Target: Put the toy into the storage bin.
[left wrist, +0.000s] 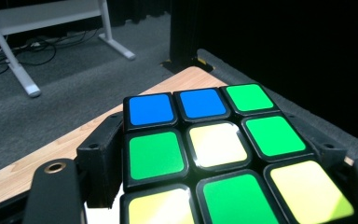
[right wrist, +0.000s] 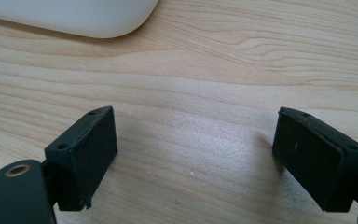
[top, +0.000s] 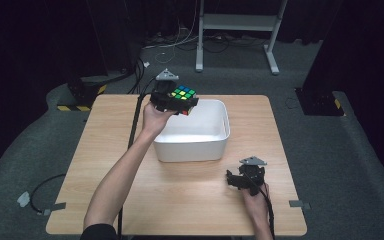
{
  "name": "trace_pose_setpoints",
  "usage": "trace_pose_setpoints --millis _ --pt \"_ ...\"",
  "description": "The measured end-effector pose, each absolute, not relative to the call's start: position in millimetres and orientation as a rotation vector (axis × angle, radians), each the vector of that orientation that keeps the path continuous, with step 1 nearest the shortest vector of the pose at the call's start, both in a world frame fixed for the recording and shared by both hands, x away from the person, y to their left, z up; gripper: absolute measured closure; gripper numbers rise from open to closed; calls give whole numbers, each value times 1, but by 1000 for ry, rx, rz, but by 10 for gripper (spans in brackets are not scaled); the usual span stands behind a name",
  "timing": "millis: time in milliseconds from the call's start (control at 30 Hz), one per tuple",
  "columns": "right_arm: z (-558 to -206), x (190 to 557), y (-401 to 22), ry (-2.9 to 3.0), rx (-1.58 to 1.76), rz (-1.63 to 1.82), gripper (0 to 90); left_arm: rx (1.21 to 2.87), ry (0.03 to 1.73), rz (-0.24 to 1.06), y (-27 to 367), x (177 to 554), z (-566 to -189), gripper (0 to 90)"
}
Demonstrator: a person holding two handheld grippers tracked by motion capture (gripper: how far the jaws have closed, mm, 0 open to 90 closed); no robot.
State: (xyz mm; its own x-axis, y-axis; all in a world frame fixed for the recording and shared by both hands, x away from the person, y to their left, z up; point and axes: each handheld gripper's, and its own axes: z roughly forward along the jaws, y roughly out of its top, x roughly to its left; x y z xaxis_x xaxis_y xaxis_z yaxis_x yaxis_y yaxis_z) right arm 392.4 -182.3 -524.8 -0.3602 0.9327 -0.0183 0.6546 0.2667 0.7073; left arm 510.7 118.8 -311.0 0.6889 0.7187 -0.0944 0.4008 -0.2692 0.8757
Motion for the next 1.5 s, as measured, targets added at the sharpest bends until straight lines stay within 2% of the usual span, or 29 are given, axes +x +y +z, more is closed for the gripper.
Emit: trace_pose_setpoints --millis 667,1500 --pt "-525 392 -182 2110 1434 859 135 1922 928 376 100 539 -330 255" --pt "-525 392 -182 2110 1434 859 135 1964 1000 403 91 553 -357 259"
